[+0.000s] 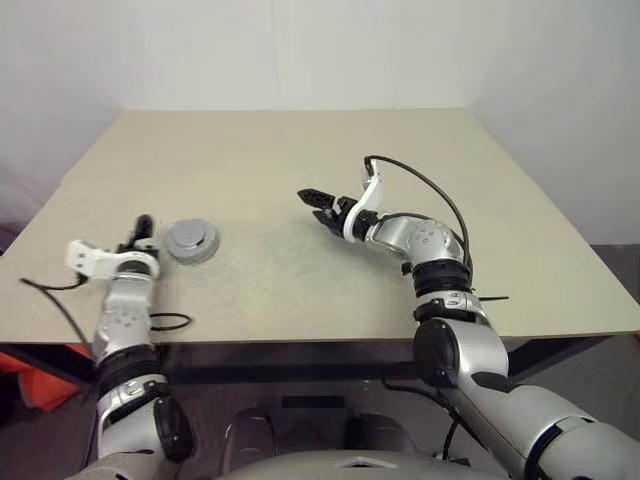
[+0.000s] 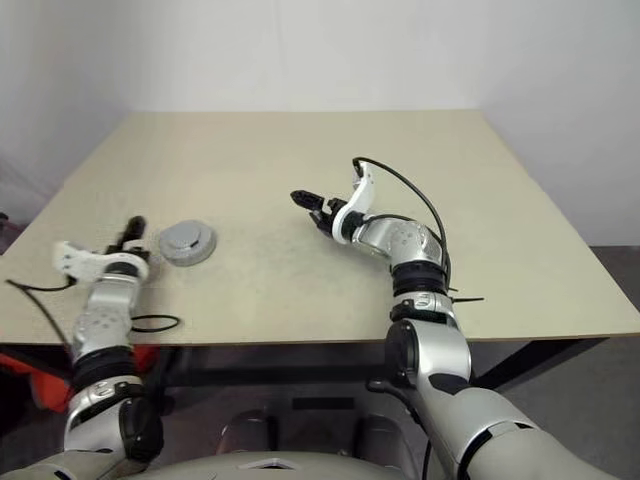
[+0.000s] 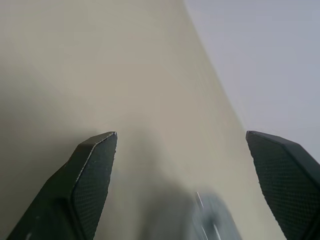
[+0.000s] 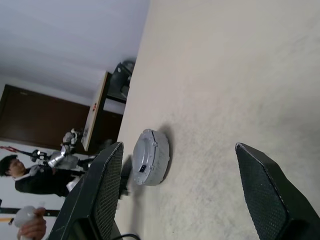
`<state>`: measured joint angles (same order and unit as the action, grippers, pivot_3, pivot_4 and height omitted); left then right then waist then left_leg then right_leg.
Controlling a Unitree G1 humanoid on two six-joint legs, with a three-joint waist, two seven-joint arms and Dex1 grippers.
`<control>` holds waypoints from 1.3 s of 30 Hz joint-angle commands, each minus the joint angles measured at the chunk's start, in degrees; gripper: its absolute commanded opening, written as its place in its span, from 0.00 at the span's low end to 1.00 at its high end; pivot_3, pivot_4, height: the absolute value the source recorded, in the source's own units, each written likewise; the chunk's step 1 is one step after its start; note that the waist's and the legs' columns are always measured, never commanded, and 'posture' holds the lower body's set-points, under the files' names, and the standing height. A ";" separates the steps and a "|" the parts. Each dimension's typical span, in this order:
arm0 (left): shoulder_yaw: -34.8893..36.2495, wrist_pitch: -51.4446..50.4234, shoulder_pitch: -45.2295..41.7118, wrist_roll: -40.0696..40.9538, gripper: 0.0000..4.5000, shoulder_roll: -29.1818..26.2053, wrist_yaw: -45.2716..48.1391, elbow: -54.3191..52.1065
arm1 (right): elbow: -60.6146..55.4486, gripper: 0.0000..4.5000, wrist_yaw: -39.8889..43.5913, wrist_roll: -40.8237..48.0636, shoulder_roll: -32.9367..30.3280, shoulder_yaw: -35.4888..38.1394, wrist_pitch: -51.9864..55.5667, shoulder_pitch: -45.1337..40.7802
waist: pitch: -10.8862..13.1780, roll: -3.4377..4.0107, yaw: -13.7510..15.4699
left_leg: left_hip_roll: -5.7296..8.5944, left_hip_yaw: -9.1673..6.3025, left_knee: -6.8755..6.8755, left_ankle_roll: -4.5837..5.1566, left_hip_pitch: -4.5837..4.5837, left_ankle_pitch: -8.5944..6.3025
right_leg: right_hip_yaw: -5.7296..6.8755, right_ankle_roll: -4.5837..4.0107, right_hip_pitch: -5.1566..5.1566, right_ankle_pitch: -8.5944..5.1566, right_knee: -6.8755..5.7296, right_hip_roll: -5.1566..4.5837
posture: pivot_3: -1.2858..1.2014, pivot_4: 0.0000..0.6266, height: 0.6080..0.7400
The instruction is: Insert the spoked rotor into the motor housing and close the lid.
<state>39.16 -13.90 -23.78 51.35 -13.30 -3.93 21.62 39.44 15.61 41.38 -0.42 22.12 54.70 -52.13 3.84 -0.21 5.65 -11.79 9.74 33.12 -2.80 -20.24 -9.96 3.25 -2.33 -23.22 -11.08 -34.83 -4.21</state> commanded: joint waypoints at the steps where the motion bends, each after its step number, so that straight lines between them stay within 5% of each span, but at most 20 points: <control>1: -1.21 2.72 -1.49 -3.97 0.98 -1.55 0.63 -0.88 | 0.06 0.90 2.43 -1.18 -0.39 -1.43 -2.13 -2.60 | -0.01 -0.02 0.33 | 0.01 0.00 0.00 0.02 -0.02 -0.01 | 0.00 0.00 0.02 0.00 0.01 -0.03 | 0.52 0.00 1.00; 6: -7.47 5.61 -0.74 -11.90 0.98 -1.87 5.03 -3.97 | -5.24 0.90 9.65 -8.81 -2.03 -9.77 -12.03 0.40 | -0.03 -0.18 0.66 | 0.01 -0.04 0.02 0.03 -0.03 -0.02 | 0.01 0.00 0.06 0.00 0.01 -0.06 | 0.52 0.00 1.00; 13: -26.84 -2.83 4.09 -15.56 0.98 -4.36 25.11 -19.59 | -15.81 0.90 24.90 -26.86 -15.35 -30.01 -28.02 8.83 | -0.03 -0.26 1.52 | 0.02 -0.06 0.03 0.10 -0.09 -0.06 | 0.02 -0.03 0.05 0.01 0.03 -0.08 | 0.52 0.00 1.00; 23: -43.86 -2.98 5.66 -26.00 0.98 -6.44 38.97 -21.72 | -12.12 0.90 27.89 -30.89 -22.39 -27.02 -39.83 12.90 | -0.02 -0.22 0.54 | -0.01 0.07 0.06 0.28 0.13 -0.16 | -0.05 -0.04 0.06 0.00 -0.07 -0.02 | 0.52 0.00 1.00; 39: -43.38 0.88 3.09 -32.27 0.98 -5.80 42.34 -16.33 | -9.60 0.90 25.50 -31.36 -21.89 -23.42 -43.92 13.52 | -0.03 -0.18 -0.13 | 0.00 0.07 0.11 0.34 0.11 -0.19 | -0.05 -0.41 0.08 0.22 -0.06 -0.02 | 0.52 0.00 1.00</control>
<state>-5.05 -14.21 -19.11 19.51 -18.85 37.79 6.32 30.90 41.22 9.40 -22.55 -2.83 11.68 -37.05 3.81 -0.39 5.53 -11.79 9.81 33.23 -2.46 -20.13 -10.15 3.20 -2.75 -23.14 -10.86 -34.89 -4.23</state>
